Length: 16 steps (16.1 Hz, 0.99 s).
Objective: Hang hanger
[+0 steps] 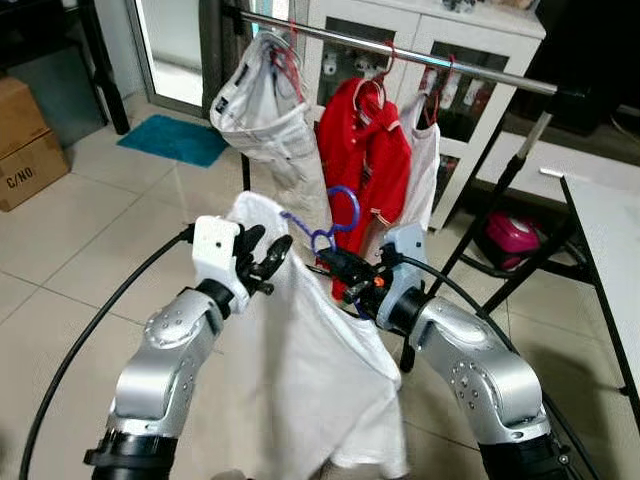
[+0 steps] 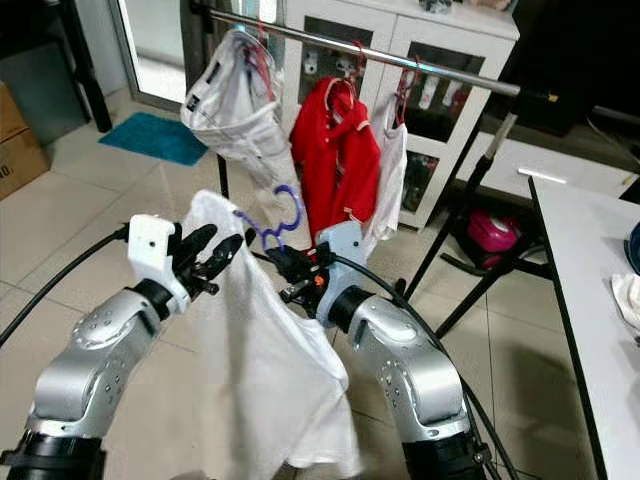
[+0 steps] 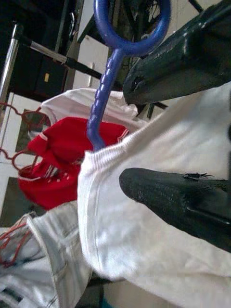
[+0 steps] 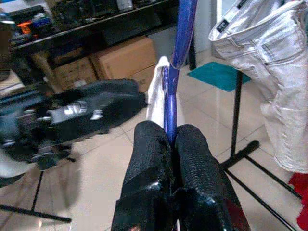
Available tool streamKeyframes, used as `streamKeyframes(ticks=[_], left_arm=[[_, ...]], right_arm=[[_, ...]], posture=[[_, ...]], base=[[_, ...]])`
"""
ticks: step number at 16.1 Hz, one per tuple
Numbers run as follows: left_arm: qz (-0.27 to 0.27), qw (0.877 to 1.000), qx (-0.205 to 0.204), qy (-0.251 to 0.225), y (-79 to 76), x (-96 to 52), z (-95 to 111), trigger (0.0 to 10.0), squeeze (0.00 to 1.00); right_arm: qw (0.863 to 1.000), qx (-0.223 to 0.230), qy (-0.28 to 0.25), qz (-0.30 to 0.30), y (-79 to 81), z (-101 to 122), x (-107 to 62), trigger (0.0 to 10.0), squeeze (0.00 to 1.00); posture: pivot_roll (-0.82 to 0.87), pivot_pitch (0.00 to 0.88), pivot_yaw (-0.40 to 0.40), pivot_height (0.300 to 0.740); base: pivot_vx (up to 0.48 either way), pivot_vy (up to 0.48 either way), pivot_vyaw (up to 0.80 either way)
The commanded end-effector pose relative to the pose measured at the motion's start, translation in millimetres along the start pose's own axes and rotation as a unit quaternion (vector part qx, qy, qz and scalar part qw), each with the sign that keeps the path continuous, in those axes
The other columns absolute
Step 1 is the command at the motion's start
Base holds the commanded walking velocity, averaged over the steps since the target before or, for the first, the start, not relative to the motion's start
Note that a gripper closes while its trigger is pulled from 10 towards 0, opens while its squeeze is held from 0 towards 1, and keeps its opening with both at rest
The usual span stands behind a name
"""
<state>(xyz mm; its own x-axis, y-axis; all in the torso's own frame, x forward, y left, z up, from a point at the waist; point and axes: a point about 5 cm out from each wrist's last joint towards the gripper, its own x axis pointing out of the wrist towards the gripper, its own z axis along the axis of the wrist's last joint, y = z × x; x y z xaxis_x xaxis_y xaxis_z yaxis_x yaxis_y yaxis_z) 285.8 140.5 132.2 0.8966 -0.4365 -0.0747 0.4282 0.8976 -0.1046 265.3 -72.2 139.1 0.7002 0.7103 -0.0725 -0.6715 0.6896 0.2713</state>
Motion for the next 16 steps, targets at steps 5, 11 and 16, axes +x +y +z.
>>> streamKeyframes(ticks=[5,11,16], left_arm=[[-0.004,0.999,-0.01,0.032,0.2,13.2,-3.4,0.0,0.0],[0.013,0.999,-0.017,0.035,1.4,15.8,-3.5,0.0,0.0],[0.027,0.999,-0.011,0.036,6.4,14.2,-1.5,0.0,0.0]], right_arm=[[0.999,-0.015,-0.025,0.044,11.1,10.4,-3.5,0.0,0.0],[0.998,-0.009,-0.033,0.047,11.3,13.5,-5.9,0.0,0.0],[0.999,-0.009,-0.036,0.04,5.7,14.5,-2.4,0.0,0.0]], posture=[[-0.03,0.0,-0.05,0.74],[-0.02,0.0,-0.05,0.74],[0.0,0.0,-0.057,0.74]], base=[[0.0,0.0,0.0],[0.0,0.0,0.0],[0.0,0.0,0.0]])
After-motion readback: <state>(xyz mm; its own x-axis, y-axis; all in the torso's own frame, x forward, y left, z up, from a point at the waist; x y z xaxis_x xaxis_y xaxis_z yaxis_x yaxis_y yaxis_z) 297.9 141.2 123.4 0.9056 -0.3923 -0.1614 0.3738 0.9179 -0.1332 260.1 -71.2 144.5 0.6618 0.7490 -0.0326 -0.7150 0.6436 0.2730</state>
